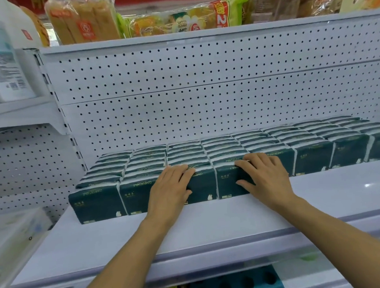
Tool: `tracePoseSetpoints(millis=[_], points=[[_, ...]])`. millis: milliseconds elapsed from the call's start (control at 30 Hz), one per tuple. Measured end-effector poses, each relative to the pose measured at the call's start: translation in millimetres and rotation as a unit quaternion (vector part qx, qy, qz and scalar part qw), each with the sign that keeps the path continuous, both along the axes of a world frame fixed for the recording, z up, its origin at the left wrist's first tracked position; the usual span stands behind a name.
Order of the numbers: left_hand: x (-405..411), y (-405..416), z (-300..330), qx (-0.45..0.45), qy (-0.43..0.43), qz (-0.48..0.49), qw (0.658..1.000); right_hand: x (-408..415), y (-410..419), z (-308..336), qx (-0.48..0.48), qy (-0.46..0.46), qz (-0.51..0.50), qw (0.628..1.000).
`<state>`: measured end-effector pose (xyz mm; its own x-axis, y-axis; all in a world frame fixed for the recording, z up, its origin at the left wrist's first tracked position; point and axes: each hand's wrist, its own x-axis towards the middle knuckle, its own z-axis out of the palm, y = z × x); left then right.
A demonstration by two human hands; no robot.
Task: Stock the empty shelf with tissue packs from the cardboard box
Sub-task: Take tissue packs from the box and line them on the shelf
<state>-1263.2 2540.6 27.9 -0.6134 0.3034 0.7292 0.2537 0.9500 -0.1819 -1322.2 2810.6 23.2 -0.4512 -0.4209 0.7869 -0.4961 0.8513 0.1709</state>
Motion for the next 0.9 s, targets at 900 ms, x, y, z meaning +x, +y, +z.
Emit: tracePoseSetpoints(millis=[900], points=[[121.9,18.9,5.6,0.137,-0.040,-0.017,0.990,105.7,-31.1,19.0,-0.086,-0.052,0.101,0.990]])
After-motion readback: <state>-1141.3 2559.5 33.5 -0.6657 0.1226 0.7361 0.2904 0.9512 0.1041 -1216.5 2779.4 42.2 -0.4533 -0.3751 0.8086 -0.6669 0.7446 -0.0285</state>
